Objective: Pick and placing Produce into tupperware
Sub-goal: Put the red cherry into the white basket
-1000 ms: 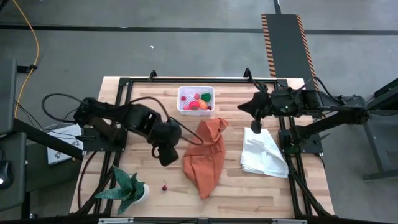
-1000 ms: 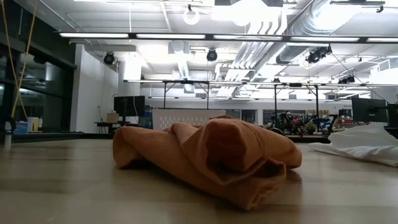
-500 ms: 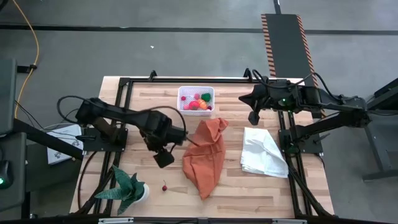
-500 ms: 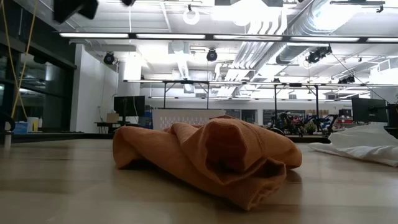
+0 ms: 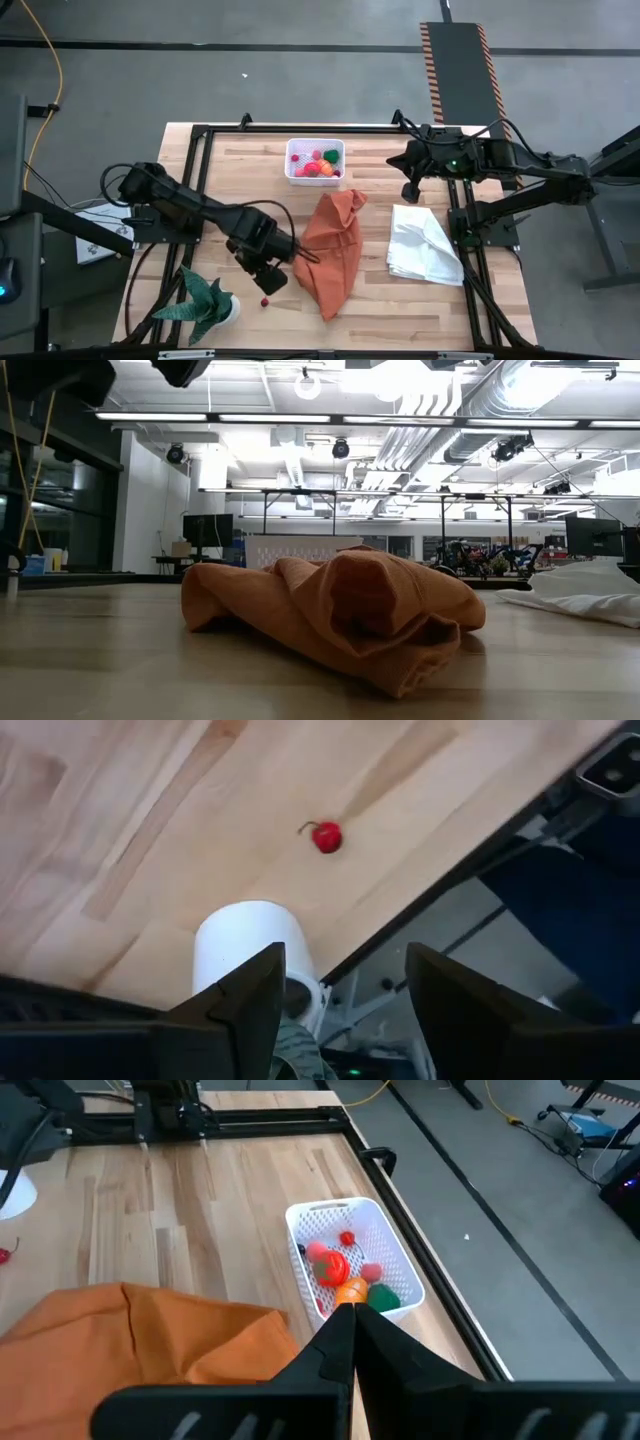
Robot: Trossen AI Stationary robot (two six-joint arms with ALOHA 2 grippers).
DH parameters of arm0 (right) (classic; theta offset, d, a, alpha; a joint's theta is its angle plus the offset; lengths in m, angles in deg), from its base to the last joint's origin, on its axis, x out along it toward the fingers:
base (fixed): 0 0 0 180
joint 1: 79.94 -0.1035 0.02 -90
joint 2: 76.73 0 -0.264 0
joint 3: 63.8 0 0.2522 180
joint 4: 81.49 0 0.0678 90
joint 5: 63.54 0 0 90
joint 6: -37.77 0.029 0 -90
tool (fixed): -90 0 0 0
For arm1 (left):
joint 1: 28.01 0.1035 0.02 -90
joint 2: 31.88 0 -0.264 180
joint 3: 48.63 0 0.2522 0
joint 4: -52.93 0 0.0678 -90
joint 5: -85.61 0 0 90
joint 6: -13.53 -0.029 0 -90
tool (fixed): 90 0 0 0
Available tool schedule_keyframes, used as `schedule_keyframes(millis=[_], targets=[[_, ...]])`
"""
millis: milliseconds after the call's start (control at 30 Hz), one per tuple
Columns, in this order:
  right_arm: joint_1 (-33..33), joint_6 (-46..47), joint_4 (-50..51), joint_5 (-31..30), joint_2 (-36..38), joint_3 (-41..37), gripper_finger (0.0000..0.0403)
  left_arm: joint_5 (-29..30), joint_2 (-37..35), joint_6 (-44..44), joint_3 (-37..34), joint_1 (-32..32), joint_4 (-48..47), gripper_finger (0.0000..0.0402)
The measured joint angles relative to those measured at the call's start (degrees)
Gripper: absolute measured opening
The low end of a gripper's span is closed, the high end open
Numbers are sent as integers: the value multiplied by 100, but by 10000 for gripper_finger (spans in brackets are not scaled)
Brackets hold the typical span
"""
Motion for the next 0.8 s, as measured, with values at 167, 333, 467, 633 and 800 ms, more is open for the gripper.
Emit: schedule_keyframes(millis=[167,333,467,633,800], targets=[[0,-105,-1,2,0,0,0,63,170,311,-8,-192,-13,199],[0,-105,4,3,2,-2,0,-129,503,430,-3,-277,190,209],[0,-105,46,33,2,-4,0,-216,809,463,-4,-307,236,213],[0,-106,64,42,2,-4,0,-231,1104,480,0,-305,345,214],[0,-148,65,39,2,-4,0,-274,1255,503,-2,-347,423,214]])
